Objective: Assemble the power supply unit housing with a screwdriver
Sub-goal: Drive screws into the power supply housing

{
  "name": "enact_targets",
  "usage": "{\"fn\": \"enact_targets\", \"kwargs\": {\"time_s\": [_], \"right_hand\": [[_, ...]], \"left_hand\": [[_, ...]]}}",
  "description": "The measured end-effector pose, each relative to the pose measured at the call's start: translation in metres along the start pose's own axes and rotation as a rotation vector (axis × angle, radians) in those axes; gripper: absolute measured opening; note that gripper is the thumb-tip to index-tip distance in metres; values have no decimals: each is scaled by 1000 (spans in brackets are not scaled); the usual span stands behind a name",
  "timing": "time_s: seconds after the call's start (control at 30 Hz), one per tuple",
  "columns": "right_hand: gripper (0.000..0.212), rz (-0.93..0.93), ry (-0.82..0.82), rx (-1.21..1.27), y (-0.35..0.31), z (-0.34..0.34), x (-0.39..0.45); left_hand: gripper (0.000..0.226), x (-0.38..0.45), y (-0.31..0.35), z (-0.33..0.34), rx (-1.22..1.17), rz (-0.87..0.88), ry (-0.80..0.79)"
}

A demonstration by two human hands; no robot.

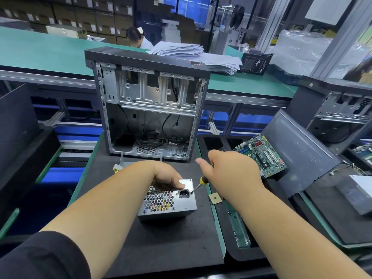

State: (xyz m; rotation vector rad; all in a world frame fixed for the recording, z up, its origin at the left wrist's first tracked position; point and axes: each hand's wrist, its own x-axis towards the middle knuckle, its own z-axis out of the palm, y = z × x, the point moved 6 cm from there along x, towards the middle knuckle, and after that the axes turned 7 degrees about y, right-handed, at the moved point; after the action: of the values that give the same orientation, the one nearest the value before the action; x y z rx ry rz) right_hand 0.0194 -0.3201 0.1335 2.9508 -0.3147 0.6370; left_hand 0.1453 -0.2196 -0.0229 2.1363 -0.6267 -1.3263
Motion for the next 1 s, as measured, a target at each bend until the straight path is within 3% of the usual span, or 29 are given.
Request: {"fn": "enact_targets", "kwargs": {"time_s": [0.07,0.2,0.4,0.57,0.67,0.8,0.9,1.0], "right_hand": [[47,24,-39,54,1,3,-1],[14,-4,-138,306,0,0,-4],[35,-141,-91,247,-8,-9,-4],[41,-47,24,-55,-8,-6,-3],[45,28,-19,4,-5,-1,-2],[14,-134,-124,270,-15,-2,-4],[19,-213,-158,297,-19,-5,-4],[31,-164,-122,181,-12,-5,2]], "left_hand": [[15,0,0,1,-5,0,4],[11,-1,0,2,1,-1,1],[22,-3,3,2,29,26,2],[16,-3,4,2,37,21,-3],[12,-2,3,1,29,16,8],[10,0,1,0,8,13,22],[12,1,1,0,3,14,16],[14,1,1,0,5,20,4]]}}
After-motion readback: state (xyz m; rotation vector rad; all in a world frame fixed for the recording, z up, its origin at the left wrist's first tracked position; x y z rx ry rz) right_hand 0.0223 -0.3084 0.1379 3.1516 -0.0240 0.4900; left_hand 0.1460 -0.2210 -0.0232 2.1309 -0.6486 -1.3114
